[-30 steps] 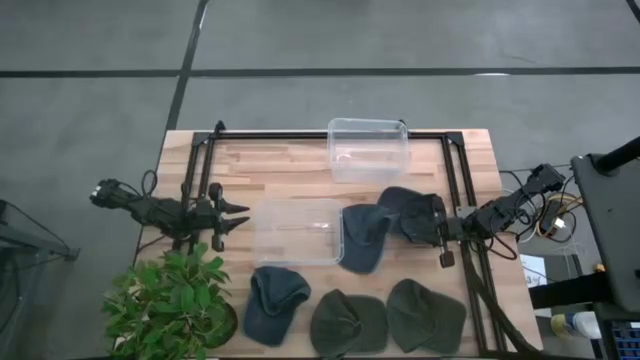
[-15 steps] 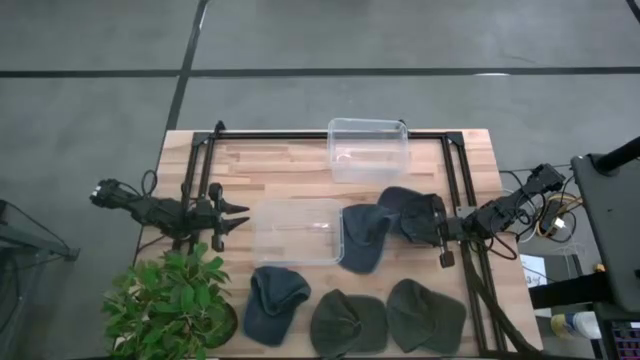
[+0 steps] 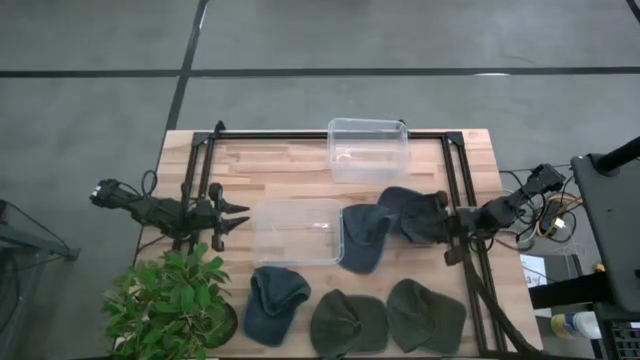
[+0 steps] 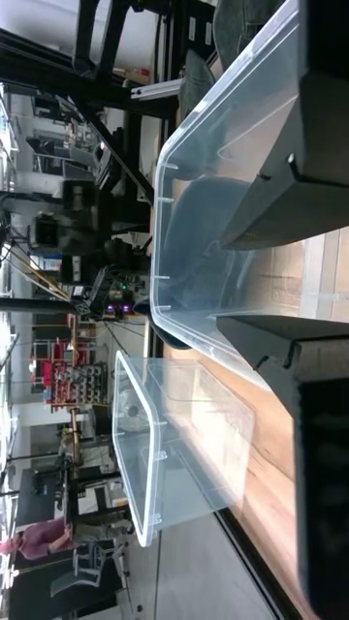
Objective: Pick & Place hat
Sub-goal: Put the middle blue cap into the top transparent bin
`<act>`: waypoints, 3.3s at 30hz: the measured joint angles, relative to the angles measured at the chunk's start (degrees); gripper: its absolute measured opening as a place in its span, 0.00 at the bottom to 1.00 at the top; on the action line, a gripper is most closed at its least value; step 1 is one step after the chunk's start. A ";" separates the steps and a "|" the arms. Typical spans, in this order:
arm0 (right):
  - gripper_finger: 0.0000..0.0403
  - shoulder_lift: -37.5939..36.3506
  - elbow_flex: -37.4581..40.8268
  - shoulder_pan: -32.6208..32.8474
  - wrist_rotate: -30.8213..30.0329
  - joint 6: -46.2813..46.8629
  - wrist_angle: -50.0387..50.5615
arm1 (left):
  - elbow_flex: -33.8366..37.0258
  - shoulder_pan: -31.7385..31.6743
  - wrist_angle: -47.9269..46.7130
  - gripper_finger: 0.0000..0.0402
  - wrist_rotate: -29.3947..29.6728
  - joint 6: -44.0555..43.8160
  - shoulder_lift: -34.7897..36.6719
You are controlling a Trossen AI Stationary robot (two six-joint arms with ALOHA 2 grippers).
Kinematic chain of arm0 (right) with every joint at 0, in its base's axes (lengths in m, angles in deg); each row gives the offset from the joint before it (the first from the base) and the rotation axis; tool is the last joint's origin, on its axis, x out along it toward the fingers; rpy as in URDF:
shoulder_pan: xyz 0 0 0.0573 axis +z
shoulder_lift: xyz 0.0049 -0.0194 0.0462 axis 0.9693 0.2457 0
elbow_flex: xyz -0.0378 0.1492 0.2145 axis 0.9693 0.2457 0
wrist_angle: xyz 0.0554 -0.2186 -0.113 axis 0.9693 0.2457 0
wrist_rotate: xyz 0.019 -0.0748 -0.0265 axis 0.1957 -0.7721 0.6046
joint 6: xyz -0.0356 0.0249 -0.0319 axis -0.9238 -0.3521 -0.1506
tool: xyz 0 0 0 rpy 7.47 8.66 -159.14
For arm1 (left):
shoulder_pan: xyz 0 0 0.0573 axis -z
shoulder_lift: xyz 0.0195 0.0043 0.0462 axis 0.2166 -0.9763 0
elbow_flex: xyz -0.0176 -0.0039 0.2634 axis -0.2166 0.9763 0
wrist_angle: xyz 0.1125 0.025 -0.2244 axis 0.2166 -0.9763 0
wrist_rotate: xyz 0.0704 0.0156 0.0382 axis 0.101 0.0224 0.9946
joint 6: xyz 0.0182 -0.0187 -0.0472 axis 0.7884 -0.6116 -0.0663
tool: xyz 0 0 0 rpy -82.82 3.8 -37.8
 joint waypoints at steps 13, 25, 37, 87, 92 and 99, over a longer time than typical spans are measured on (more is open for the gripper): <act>0.10 2.26 -0.45 0.00 -6.67 18.41 -12.57 | 0.00 -0.01 0.00 0.28 -0.04 0.00 0.00; 0.39 32.79 -21.75 0.00 -11.29 56.31 22.03 | 0.00 -0.02 0.02 0.28 -0.09 0.00 0.02; 0.50 64.67 -50.82 -0.47 -2.08 87.35 57.83 | 0.00 -0.02 0.02 0.28 -0.19 0.00 0.00; 0.08 85.33 -55.40 -8.79 5.02 82.70 62.81 | 0.02 -0.02 0.02 0.28 -0.09 -0.01 -0.57; 0.04 85.16 -55.74 -8.74 5.53 81.23 64.89 | 0.02 -0.01 0.02 0.28 -0.09 0.00 -0.57; 0.03 84.97 -62.17 -8.74 4.30 77.52 78.27 | 0.02 -0.02 0.02 0.28 -0.12 0.00 -0.58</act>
